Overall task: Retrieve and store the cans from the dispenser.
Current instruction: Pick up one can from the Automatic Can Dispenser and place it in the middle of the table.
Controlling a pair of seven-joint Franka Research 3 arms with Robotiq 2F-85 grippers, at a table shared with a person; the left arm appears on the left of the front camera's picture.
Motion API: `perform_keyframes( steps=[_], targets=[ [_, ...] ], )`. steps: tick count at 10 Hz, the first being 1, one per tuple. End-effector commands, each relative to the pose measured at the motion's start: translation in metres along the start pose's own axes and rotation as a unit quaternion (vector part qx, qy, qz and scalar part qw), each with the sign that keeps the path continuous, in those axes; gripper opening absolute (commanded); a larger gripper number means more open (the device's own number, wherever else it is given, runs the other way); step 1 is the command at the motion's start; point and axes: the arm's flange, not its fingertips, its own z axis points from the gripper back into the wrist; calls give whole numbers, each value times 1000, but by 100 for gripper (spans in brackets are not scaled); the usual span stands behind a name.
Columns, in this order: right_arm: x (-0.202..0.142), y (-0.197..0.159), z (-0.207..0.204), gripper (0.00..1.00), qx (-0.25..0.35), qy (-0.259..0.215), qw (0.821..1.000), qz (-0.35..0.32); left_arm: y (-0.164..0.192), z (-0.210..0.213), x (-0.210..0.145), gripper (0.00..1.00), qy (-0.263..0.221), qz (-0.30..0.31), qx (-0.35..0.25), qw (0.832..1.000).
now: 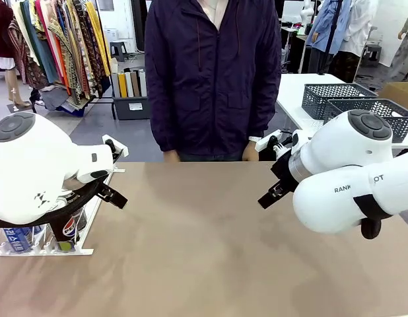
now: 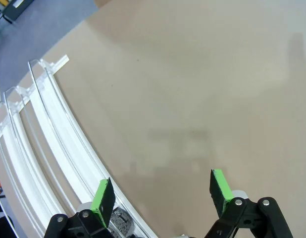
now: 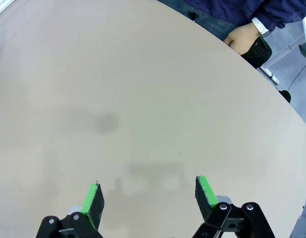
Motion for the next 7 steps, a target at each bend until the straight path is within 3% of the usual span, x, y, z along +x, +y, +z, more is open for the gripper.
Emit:
perform_keyframes(
  steps=[1,2,3,4,5,6,7],
  targets=[
    [0,0,0,100,0,0,1000,0,0,0,0,100,0,0,0,1000],
    [0,0,0,100,0,0,1000,0,0,0,0,100,0,0,0,1000],
    [-2,-4,10,100,108,67,991,-41,-1,12,2,100,52,6,-67,996],
    [-2,-11,26,100,177,75,977,-92,-6,31,7,100,93,-3,-167,981],
    [-1,-18,45,100,203,64,964,-159,-10,55,15,100,143,59,-206,966],
    [-3,-28,70,100,257,37,945,-199,-9,79,23,100,124,99,-236,959],
    [-15,-41,106,100,346,-16,917,-199,5,113,21,100,67,94,-311,943]
  ],
)
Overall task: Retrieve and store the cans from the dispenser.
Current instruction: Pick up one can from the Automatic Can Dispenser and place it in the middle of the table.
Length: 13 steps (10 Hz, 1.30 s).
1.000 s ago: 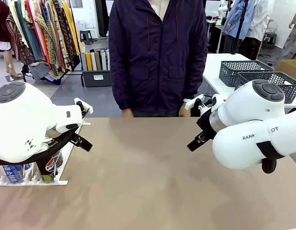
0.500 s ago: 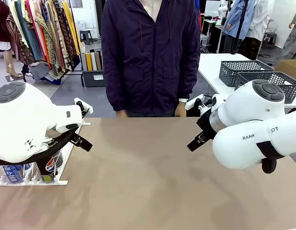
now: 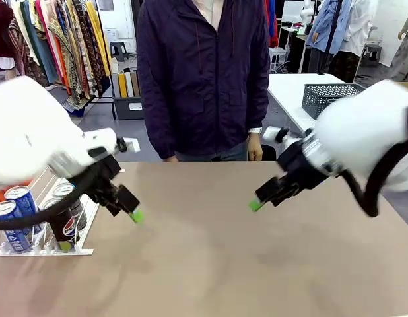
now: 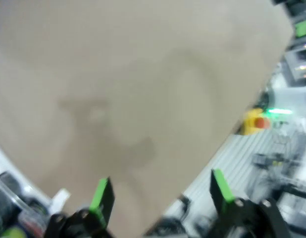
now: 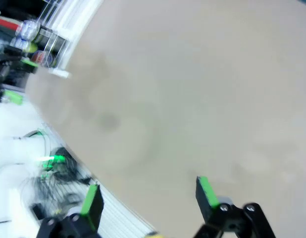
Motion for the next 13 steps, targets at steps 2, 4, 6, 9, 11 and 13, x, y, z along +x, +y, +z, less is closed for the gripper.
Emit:
perform_keyframes(
  steps=[2,4,6,9,11,13],
  targets=[
    [-48,-24,115,100,217,-138,966,8,34,127,-43,100,-143,13,-173,974],
    [-91,-71,163,100,259,-242,933,-60,86,203,-113,100,-304,83,-209,926],
    [-129,-112,178,100,284,-297,902,-132,120,225,-186,100,-402,148,-197,882],
    [-157,-149,174,100,309,-342,865,-200,161,217,-252,100,-475,236,-174,830],
    [-146,-178,212,100,305,-320,873,-206,162,238,-260,100,-460,227,-179,840],
    [-146,-178,212,100,305,-320,873,-206,162,238,-260,100,-460,227,-179,840]
  ],
)
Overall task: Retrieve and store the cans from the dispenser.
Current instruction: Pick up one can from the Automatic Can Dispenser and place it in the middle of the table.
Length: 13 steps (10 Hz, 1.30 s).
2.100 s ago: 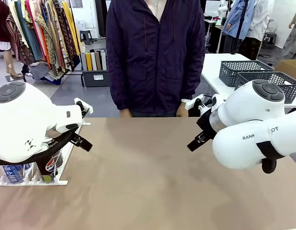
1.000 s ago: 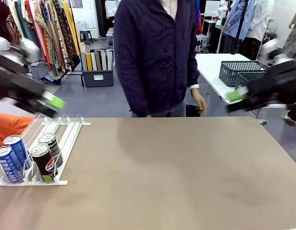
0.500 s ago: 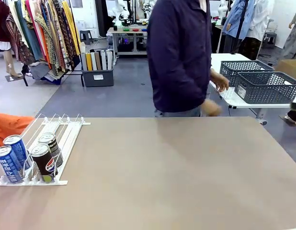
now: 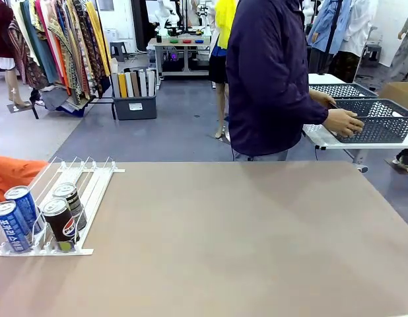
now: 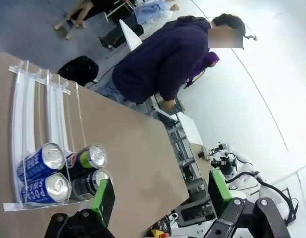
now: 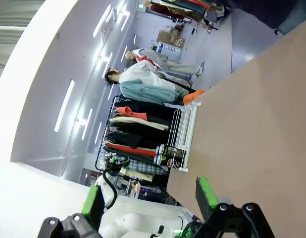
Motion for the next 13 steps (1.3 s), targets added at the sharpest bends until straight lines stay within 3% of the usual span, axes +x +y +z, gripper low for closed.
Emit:
perform_keyframes(
  steps=[1,3,4,5,6,7,8,10,12,13],
  targets=[
    [0,9,1,100,9,1,1000,5,-7,1,-1,100,-1,-14,-14,1000],
    [0,9,1,100,9,1,1000,5,-5,-1,-1,100,6,-4,-5,1000],
    [0,9,1,100,9,1,1000,5,-26,-3,-6,100,84,-37,54,994],
    [0,9,1,100,9,1,1000,5,-46,-15,-8,100,167,-74,132,974],
    [0,9,1,100,9,1,1000,5,-63,-32,-8,100,251,-104,220,937],
    [0,9,1,100,9,1,1000,5,-75,-56,-10,100,328,-134,300,886],
    [0,9,1,100,9,1,1000,5,-84,-83,-14,100,392,-156,384,821],
    [0,9,1,100,9,1,1000,5,-84,-119,-22,100,446,-169,488,731],
    [0,9,1,100,9,1,1000,5,-73,-143,-23,100,408,-139,562,706],
    [0,9,1,100,9,1,1000,5,-74,-148,-23,100,358,-137,571,726]
  ],
)
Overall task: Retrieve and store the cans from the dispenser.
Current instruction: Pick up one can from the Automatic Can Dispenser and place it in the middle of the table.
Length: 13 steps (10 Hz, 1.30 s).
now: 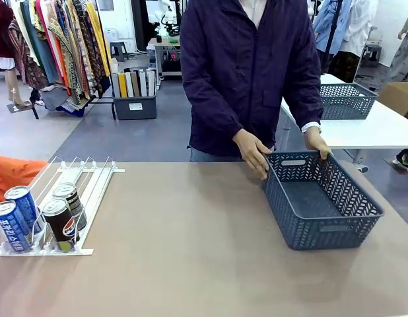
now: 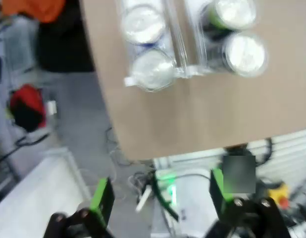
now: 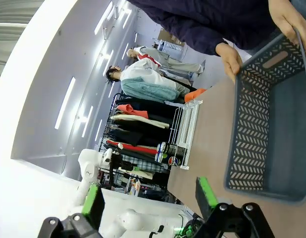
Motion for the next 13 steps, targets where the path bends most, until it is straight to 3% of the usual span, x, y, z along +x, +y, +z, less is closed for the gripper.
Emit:
perform_keyframes(
  steps=[1,2,5,6,8,11,13],
  targets=[
    [2,4,-1,100,7,-3,1000,2,5,10,10,100,-91,48,-28,994],
    [2,4,-1,100,7,-3,1000,2,0,0,0,100,0,0,0,1000],
    [2,4,-1,100,7,-3,1000,2,-1,1,6,100,-18,9,-3,1000],
    [2,4,-1,100,7,-3,1000,2,-4,-11,16,100,-37,62,-8,997],
    [2,4,-1,100,7,-3,1000,2,-5,-35,31,100,-60,94,-27,993],
    [2,4,-1,100,7,-3,1000,2,-9,-65,49,100,-81,78,-46,993],
    [2,4,-1,100,7,-3,1000,2,-7,-88,59,100,-58,93,-54,992]
  ],
)
